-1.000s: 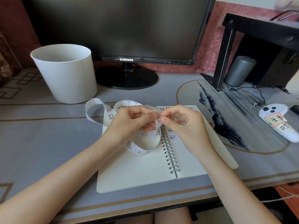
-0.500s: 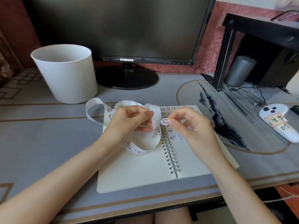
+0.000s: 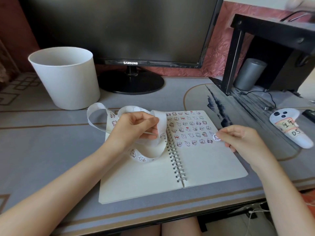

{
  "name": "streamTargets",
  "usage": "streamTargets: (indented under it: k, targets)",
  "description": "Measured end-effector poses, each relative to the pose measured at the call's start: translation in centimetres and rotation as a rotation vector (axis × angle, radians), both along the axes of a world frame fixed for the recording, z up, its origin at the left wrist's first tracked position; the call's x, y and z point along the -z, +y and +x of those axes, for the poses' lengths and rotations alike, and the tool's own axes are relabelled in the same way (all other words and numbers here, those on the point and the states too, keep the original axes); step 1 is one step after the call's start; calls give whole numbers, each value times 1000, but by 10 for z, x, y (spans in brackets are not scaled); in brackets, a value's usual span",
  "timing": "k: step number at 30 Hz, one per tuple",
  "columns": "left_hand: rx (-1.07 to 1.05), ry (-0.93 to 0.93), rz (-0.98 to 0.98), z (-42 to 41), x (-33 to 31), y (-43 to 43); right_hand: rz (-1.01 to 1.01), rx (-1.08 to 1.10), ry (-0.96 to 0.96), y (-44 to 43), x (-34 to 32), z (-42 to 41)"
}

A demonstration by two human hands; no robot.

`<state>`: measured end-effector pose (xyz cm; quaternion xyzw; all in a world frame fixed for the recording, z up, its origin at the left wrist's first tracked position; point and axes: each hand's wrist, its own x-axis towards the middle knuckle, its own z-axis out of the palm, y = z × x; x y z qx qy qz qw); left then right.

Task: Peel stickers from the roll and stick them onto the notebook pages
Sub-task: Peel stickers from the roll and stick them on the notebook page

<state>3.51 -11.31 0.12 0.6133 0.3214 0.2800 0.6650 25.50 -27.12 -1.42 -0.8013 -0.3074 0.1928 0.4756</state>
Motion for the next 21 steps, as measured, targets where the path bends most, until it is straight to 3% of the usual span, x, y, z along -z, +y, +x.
streamTargets:
  k: [21]
  targets:
    - [-10, 10, 24, 1, 3, 1, 35, 23, -70, 0, 8, -1]
